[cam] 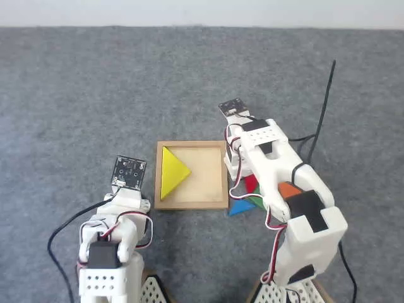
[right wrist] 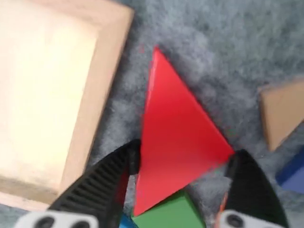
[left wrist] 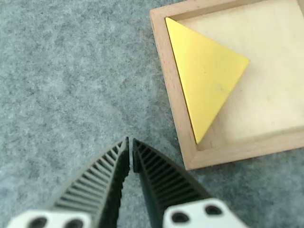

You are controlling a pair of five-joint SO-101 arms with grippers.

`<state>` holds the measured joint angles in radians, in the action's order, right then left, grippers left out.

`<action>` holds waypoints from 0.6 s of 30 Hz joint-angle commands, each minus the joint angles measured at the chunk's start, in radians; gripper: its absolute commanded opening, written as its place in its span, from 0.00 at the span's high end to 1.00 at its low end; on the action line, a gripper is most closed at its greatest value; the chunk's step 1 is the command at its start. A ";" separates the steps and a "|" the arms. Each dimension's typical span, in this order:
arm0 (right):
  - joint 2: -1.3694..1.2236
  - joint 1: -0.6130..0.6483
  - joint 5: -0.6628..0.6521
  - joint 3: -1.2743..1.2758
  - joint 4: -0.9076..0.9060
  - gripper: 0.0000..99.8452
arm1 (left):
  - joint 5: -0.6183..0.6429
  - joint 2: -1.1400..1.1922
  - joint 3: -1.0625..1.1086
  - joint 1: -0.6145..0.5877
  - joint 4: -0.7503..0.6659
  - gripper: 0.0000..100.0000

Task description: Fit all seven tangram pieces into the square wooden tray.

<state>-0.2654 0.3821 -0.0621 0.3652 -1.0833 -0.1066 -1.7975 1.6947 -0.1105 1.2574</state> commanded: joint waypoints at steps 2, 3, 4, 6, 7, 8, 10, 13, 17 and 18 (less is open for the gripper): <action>0.001 0.008 0.008 -0.003 0.004 0.83 | 0.008 -0.018 -0.012 -0.003 0.005 0.99; 0.004 0.007 0.012 -0.003 0.004 0.84 | 0.008 -0.018 -0.012 -0.003 0.005 0.99; 0.005 0.005 0.029 -0.005 0.002 0.84 | 0.008 -0.018 -0.012 -0.003 0.005 0.99; 0.021 0.005 0.063 -0.006 0.002 0.84 | 0.008 -0.018 -0.012 -0.003 0.005 0.99; 0.038 0.005 0.071 -0.005 -0.002 0.84 | 0.008 -0.018 -0.012 -0.003 0.005 0.99; 0.058 0.007 0.077 -0.003 -0.004 0.84 | 0.008 -0.018 -0.012 -0.003 0.005 0.99; 0.105 0.007 0.074 0.014 -0.001 0.84 | 0.008 -0.018 -0.012 -0.003 0.005 0.99; 0.160 0.005 0.025 0.029 -0.005 0.80 | 0.008 -0.018 -0.012 -0.003 0.005 0.99; 0.174 0.013 -0.118 0.029 -0.001 0.67 | 0.008 -0.018 -0.012 -0.003 0.005 0.99; 0.168 0.013 -0.141 0.029 0.016 0.64 | 0.008 -0.018 -0.012 -0.003 0.005 0.99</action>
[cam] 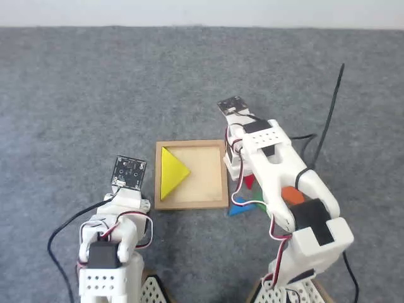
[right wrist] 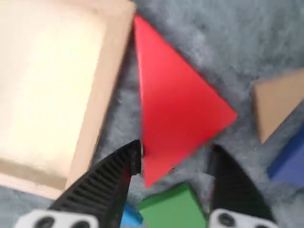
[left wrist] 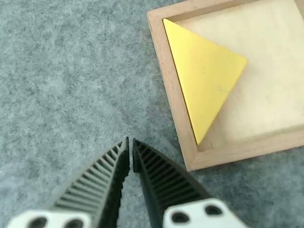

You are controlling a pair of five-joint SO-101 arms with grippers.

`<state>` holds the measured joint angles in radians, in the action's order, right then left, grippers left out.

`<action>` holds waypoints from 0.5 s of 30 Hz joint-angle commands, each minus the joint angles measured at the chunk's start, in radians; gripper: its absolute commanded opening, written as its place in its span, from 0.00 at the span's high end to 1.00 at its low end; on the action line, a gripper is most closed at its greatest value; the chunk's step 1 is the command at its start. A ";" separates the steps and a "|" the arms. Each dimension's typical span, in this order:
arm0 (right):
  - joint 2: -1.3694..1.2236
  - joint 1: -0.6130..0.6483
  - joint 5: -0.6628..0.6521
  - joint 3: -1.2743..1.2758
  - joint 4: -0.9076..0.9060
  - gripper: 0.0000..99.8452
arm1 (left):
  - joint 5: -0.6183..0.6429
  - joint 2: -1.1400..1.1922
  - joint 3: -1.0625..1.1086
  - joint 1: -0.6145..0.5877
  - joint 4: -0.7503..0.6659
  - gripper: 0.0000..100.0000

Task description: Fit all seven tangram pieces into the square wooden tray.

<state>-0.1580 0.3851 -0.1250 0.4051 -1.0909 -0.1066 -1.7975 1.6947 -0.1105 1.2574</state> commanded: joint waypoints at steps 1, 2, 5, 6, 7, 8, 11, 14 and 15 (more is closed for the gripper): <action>0.051 0.004 -0.097 -0.012 0.038 0.63 | 0.008 -0.018 -0.012 -0.003 0.005 0.99; 0.039 0.001 -0.112 -0.014 0.054 0.63 | 0.008 -0.018 -0.012 -0.003 0.005 0.99; -0.012 -0.002 -0.129 -0.040 0.085 0.63 | 0.008 -0.018 -0.012 -0.003 0.005 0.99; -0.031 -0.001 -0.130 -0.060 0.084 0.63 | 0.008 -0.018 -0.012 -0.003 0.005 0.99; -0.053 -0.001 -0.130 -0.081 0.081 0.63 | 0.008 -0.018 -0.012 -0.003 0.005 0.99; -0.070 -0.001 -0.130 -0.098 0.081 0.63 | 0.008 -0.018 -0.012 -0.003 0.005 0.99; -0.108 0.005 -0.130 -0.129 0.079 0.63 | 0.008 -0.018 -0.012 -0.003 0.005 0.99; -0.127 0.016 -0.138 -0.130 0.085 0.63 | 0.008 -0.018 -0.012 -0.003 0.005 0.99; -0.130 0.019 -0.155 -0.130 0.087 0.63 | 0.008 -0.018 -0.012 -0.003 0.005 0.99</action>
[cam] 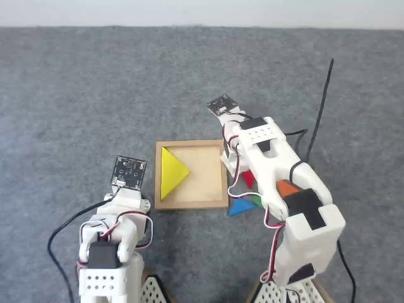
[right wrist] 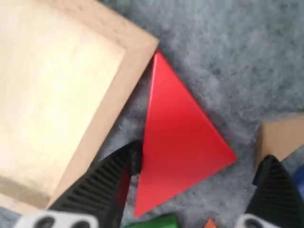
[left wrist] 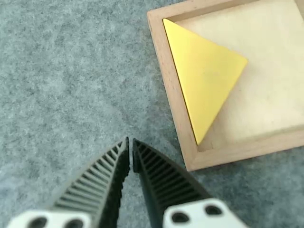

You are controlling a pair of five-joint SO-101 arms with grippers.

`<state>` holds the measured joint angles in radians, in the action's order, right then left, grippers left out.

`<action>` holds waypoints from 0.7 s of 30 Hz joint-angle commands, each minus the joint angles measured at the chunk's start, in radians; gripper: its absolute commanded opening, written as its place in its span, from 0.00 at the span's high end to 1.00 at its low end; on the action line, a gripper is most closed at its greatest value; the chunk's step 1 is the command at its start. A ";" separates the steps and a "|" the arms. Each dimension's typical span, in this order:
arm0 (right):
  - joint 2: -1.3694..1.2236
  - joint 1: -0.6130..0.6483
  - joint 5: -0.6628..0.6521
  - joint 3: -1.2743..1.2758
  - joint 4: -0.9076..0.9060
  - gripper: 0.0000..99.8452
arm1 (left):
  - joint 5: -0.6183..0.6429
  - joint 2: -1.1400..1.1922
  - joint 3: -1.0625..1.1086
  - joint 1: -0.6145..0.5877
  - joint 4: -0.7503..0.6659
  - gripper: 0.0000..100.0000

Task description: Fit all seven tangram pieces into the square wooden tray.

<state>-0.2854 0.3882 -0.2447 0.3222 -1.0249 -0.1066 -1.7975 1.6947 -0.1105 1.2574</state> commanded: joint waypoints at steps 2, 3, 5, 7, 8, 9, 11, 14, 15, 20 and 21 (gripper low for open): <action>-0.008 0.025 -0.060 -0.048 0.018 0.63 | 0.008 -0.018 -0.012 -0.003 0.005 0.99; -0.012 0.028 -0.064 -0.046 0.015 0.63 | 0.008 -0.018 -0.012 -0.003 0.005 0.99; -0.021 0.030 -0.066 -0.043 0.013 0.63 | 0.008 -0.018 -0.012 -0.003 0.005 0.99; -0.025 0.030 -0.068 -0.043 -0.004 0.63 | 0.008 -0.018 -0.012 -0.003 0.005 0.99; -0.027 0.030 -0.068 -0.043 -0.015 0.64 | 0.008 -0.018 -0.012 -0.003 0.005 0.99; -0.028 0.030 -0.068 -0.043 -0.021 0.66 | 0.008 -0.018 -0.012 -0.003 0.005 0.99; -0.030 0.030 -0.068 -0.041 -0.022 0.69 | 0.008 -0.018 -0.012 -0.003 0.005 0.99; -0.030 0.035 -0.068 -0.041 -0.031 0.70 | 0.008 -0.018 -0.012 -0.003 0.005 0.99; -0.028 0.045 -0.068 -0.040 -0.039 0.70 | 0.008 -0.018 -0.012 -0.003 0.005 0.99; -0.022 0.093 -0.063 -0.020 -0.039 0.69 | 0.008 -0.018 -0.012 -0.003 0.005 0.99; -0.022 0.091 -0.061 -0.020 -0.039 0.69 | 0.008 -0.018 -0.012 -0.003 0.005 0.99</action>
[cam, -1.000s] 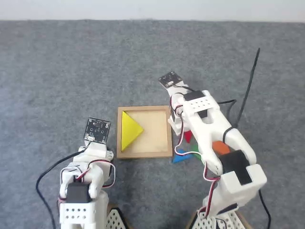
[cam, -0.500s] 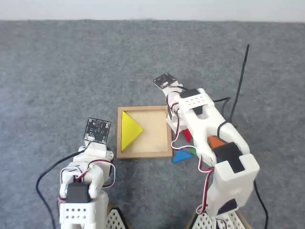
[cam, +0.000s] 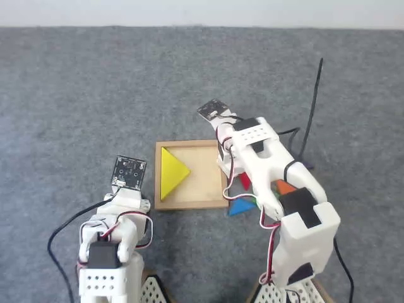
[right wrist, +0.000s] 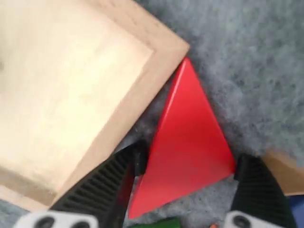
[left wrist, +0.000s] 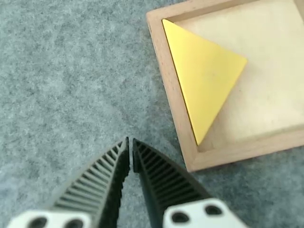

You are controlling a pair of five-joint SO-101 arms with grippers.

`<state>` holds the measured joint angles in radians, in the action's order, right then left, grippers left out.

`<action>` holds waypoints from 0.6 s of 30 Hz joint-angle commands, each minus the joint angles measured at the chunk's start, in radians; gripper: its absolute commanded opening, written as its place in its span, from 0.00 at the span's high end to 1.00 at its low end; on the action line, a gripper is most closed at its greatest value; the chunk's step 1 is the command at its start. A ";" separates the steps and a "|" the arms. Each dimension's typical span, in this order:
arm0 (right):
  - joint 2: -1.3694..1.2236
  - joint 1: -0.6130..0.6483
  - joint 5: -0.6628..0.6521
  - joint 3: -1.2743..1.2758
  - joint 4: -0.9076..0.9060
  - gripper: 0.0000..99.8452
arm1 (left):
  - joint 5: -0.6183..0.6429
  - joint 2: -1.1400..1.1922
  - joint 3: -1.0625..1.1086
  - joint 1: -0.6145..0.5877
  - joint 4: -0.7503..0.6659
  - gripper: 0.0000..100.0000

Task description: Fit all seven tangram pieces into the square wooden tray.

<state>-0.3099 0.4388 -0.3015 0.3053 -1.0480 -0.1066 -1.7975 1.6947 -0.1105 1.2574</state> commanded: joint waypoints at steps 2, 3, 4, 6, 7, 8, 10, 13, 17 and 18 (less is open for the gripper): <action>0.002 0.041 -0.003 -0.003 -0.016 0.69 | 0.008 -0.018 -0.012 -0.003 0.005 0.99; 0.002 0.041 -0.003 -0.003 -0.016 0.69 | 0.008 -0.018 -0.012 -0.003 0.005 0.99; 0.002 0.041 -0.002 -0.003 -0.018 0.69 | 0.008 -0.018 -0.012 -0.003 0.005 0.99; 0.002 0.039 -0.002 -0.005 -0.019 0.70 | 0.008 -0.018 -0.012 -0.003 0.005 0.99; 0.002 0.039 0.002 -0.005 -0.019 0.73 | 0.008 -0.018 -0.012 -0.003 0.005 0.99; 0.002 0.033 0.017 -0.005 -0.021 0.75 | 0.008 -0.018 -0.012 -0.003 0.005 0.99; 0.002 0.008 0.048 -0.005 -0.021 0.78 | 0.008 -0.018 -0.012 -0.003 0.005 0.99; 0.025 -0.053 0.084 -0.005 -0.039 0.79 | 0.008 -0.018 -0.012 -0.003 0.005 0.99; 0.122 -0.117 0.161 0.018 -0.084 0.79 | 0.008 -0.018 -0.012 -0.003 0.005 0.99; 0.156 -0.128 0.173 0.034 -0.082 0.79 | 0.008 -0.018 -0.012 -0.003 0.005 0.99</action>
<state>-0.2654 0.3529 -0.1695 0.3145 -1.1047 -0.1066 -1.7975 1.6947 -0.1105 1.2574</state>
